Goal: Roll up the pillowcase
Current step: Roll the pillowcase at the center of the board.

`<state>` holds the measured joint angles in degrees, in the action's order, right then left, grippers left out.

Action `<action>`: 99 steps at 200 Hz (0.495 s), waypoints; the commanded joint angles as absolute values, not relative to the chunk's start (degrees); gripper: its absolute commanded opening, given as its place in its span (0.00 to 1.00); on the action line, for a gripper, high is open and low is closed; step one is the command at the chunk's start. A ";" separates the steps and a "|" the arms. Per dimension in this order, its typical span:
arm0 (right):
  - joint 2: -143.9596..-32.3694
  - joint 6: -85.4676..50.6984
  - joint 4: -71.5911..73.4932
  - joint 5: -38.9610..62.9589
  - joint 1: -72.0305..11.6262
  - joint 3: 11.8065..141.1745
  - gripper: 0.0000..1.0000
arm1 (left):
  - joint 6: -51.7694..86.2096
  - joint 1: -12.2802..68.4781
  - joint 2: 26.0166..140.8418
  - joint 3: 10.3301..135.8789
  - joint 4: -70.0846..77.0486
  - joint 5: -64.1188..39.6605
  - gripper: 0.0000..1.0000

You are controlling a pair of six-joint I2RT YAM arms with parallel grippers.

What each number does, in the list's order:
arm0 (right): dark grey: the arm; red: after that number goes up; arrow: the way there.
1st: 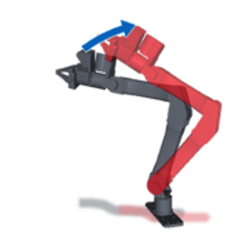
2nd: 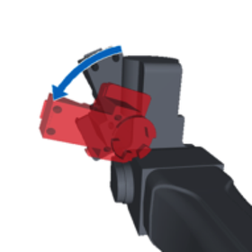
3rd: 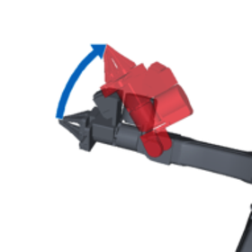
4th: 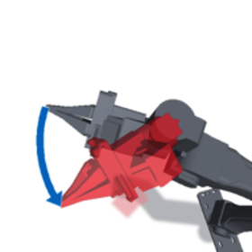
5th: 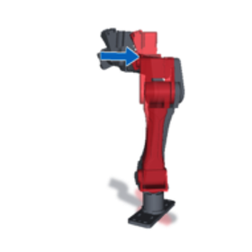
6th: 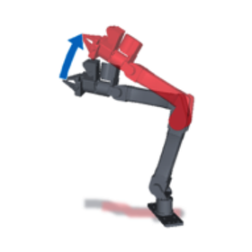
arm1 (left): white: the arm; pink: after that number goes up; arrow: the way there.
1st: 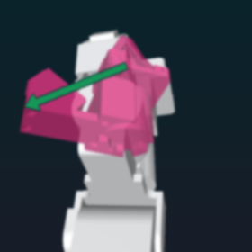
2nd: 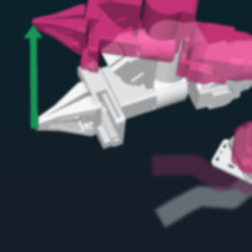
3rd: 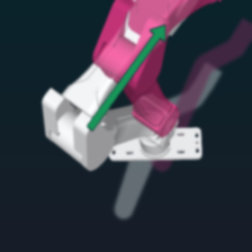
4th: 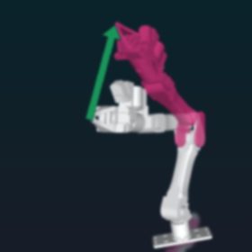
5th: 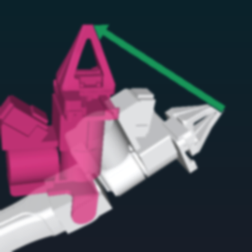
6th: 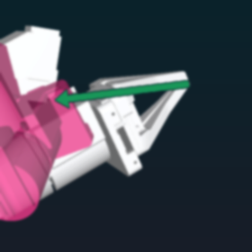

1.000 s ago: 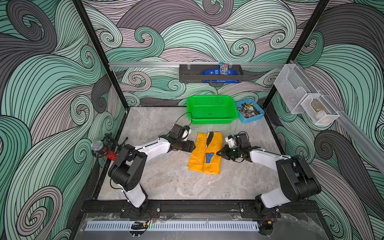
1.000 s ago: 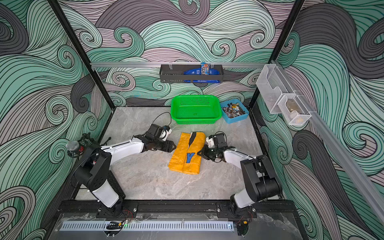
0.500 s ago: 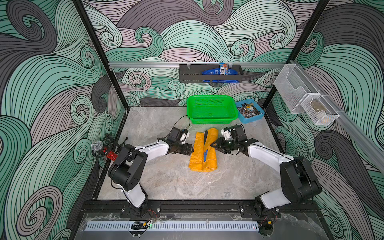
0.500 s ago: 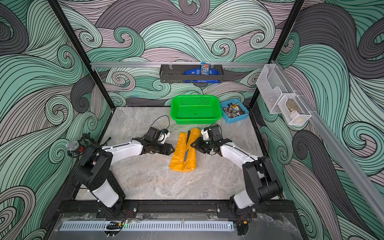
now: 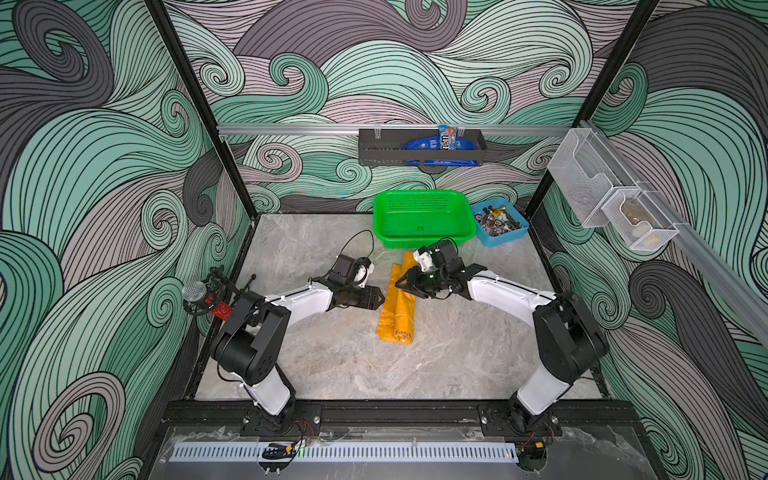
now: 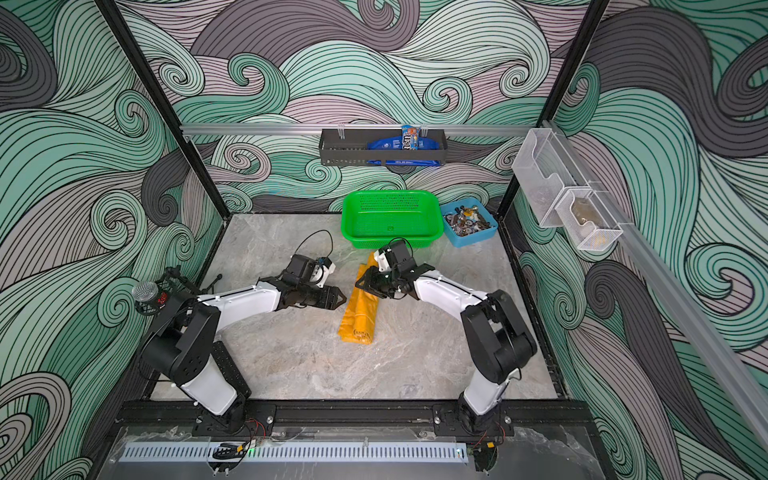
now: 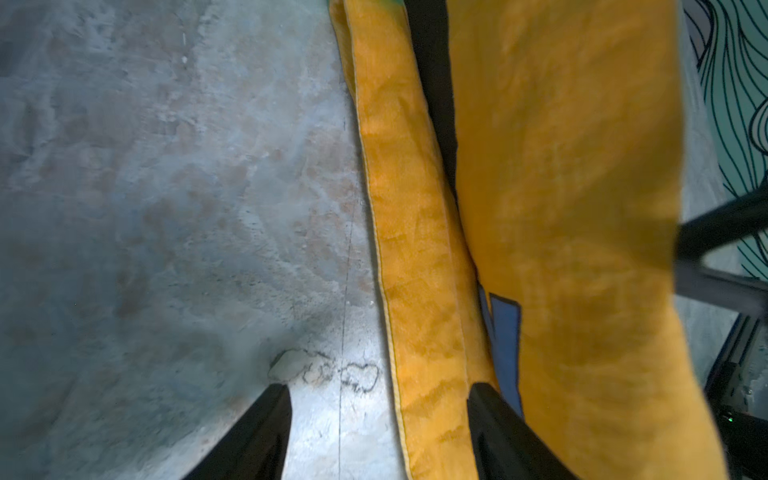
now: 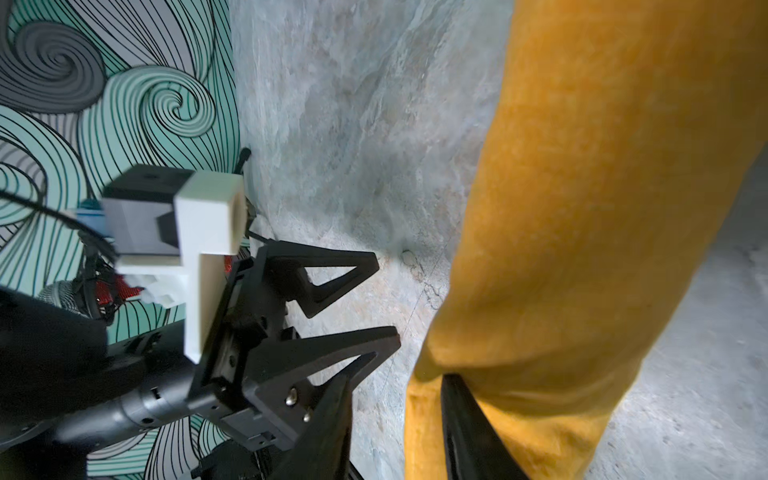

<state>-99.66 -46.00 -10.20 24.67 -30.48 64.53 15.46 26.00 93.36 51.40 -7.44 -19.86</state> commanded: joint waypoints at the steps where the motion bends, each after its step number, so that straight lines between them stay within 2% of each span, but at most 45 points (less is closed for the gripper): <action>1: -102.89 -44.16 -10.17 23.72 -31.15 67.73 0.38 | 16.16 25.36 89.07 52.40 -11.19 -19.48 0.70; 56: -106.93 -39.47 -9.13 23.01 -29.43 71.69 0.38 | 20.35 26.55 82.42 46.93 -7.47 -26.37 0.69; 99: -113.23 -38.59 -4.07 26.92 -28.81 75.11 0.35 | 21.62 29.51 84.54 44.68 -3.91 -27.06 0.66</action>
<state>-110.91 -40.40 -7.18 24.84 -29.15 73.67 20.25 27.92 83.48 44.88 -6.74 -24.99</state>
